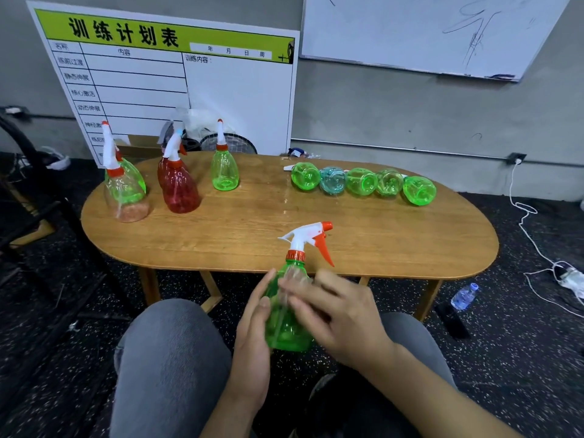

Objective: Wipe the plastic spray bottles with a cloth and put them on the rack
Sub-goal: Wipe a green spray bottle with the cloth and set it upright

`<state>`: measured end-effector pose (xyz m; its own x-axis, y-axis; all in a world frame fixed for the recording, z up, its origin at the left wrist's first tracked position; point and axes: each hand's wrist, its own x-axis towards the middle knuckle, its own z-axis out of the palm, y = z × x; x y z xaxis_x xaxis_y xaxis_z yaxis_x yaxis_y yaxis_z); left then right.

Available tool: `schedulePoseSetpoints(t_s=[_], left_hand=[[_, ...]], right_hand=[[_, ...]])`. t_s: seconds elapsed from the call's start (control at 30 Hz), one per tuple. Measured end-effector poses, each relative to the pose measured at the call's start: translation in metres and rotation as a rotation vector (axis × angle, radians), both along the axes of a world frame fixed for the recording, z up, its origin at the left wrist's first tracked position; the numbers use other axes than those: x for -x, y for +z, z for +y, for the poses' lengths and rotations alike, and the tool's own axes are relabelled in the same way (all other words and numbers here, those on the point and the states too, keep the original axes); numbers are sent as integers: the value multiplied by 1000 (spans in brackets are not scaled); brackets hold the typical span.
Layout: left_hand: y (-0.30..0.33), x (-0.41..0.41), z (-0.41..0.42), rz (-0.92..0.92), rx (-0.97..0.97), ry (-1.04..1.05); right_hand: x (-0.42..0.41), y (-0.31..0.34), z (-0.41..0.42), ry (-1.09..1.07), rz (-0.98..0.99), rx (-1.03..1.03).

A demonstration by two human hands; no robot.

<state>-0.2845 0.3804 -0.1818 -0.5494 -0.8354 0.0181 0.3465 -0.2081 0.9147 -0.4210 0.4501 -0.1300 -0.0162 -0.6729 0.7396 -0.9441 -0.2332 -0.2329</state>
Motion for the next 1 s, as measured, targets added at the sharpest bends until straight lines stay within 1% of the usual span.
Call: schedulePoseSetpoints(t_s=[0.07, 0.17, 0.23, 0.3, 0.43, 0.57, 0.63, 0.67, 0.7, 0.8, 0.87, 0.93, 1.0], left_hand=[[-1, 1, 0, -13, 4, -3], [-4, 0, 0, -31, 22, 21], [-6, -1, -1, -31, 14, 36], [-9, -2, -3, -30, -10, 44], [-6, -4, -2, -12, -54, 25], [3, -5, 1, 29, -72, 13], [5, -5, 3, 44, -58, 4], [6, -5, 3, 40, -50, 7], [7, -5, 3, 28, -47, 10], [5, -6, 2, 34, -52, -41], [2, -5, 2, 68, -53, -81], [1, -5, 2, 84, -68, -98], [2, -5, 4, 83, -66, -121]], right_hand=[[1, 7, -13, -142, -96, -32], [-5, 1, -24, -233, -99, -136], [-12, -7, -22, -193, -99, -138], [-19, -16, -14, -100, -65, -119], [-22, -32, 4, 80, 93, -67], [-18, -38, 15, 151, 229, -66], [-15, -36, 19, 169, 239, -53], [-13, -36, 21, 167, 195, -41], [-11, -35, 23, 149, 109, -31], [-4, -32, 22, -12, -283, -16], [3, -31, 18, -100, -494, -10], [10, -29, 12, -123, -616, -3], [16, -27, 5, -123, -670, -11]])
